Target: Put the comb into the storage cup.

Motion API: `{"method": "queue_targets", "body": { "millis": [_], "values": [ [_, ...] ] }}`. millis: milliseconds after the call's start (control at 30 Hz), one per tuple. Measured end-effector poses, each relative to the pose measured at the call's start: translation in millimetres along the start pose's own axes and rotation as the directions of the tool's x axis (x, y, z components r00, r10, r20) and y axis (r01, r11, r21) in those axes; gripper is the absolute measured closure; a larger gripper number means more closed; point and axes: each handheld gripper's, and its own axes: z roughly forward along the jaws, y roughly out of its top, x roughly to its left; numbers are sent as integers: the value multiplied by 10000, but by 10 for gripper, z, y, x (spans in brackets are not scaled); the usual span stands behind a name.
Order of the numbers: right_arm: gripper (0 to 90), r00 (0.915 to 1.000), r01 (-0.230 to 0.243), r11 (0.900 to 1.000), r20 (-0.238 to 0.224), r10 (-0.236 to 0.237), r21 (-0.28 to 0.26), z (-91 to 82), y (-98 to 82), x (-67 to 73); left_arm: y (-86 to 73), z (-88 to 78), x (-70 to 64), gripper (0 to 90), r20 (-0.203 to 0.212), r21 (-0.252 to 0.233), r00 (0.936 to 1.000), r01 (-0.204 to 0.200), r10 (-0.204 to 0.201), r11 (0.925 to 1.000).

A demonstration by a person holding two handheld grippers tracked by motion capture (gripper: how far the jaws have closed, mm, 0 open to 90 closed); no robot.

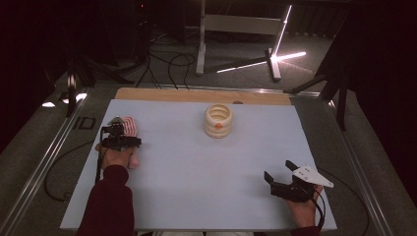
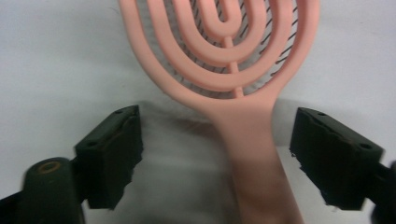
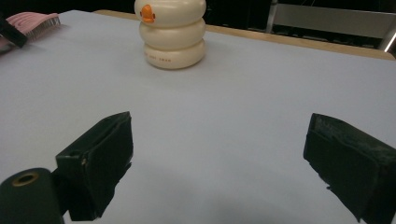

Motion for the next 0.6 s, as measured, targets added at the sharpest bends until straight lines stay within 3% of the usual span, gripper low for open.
{"method": "queue_targets", "body": {
  "millis": [233,333,500,600],
  "values": [
    [86,10000,4,10000,1,-4,11,3,-1,0,0,-34,29,356,-281,88,9994,-213,216,9997],
    [86,10000,-3,10000,-1,3,32,4,-3,-1,-3,-49,37,443,-143,72,9982,-587,588,9983],
    [86,10000,-21,10000,8,21,78,8,-5,1,-3,-65,57,548,51,102,9962,-875,874,9961],
    [86,10000,-7,10000,19,7,90,9,-6,0,-2,-75,69,666,192,144,9942,-1065,1062,9942]
  ]
}}
